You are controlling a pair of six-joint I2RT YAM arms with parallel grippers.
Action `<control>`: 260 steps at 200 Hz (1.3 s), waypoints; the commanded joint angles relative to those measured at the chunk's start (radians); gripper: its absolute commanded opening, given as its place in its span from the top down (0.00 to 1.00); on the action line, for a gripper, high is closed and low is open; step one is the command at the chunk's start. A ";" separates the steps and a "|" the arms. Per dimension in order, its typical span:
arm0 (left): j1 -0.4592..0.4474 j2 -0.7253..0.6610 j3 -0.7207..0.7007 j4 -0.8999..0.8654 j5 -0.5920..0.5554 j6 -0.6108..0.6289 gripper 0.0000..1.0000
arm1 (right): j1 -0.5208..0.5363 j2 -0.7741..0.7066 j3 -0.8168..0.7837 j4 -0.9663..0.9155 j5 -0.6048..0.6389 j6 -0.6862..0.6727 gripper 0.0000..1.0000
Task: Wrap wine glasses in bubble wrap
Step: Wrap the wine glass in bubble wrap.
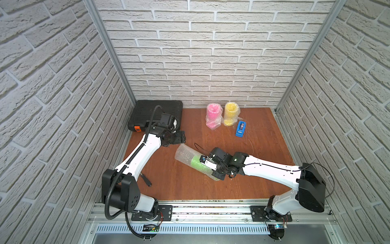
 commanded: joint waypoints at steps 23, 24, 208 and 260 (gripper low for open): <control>-0.085 -0.077 -0.090 0.041 0.268 0.578 0.19 | -0.046 -0.115 -0.083 0.073 -0.161 -0.422 0.97; -0.093 -0.079 -0.096 0.043 0.270 0.594 0.19 | -0.048 -0.116 -0.084 0.074 -0.164 -0.424 0.97; -0.290 -0.066 -0.364 0.086 0.344 1.157 0.35 | -0.213 -0.045 -0.045 0.009 -0.397 -0.464 0.97; -0.316 -0.070 -0.395 0.112 0.216 1.174 0.56 | -0.245 -0.017 -0.022 -0.009 -0.436 -0.455 0.97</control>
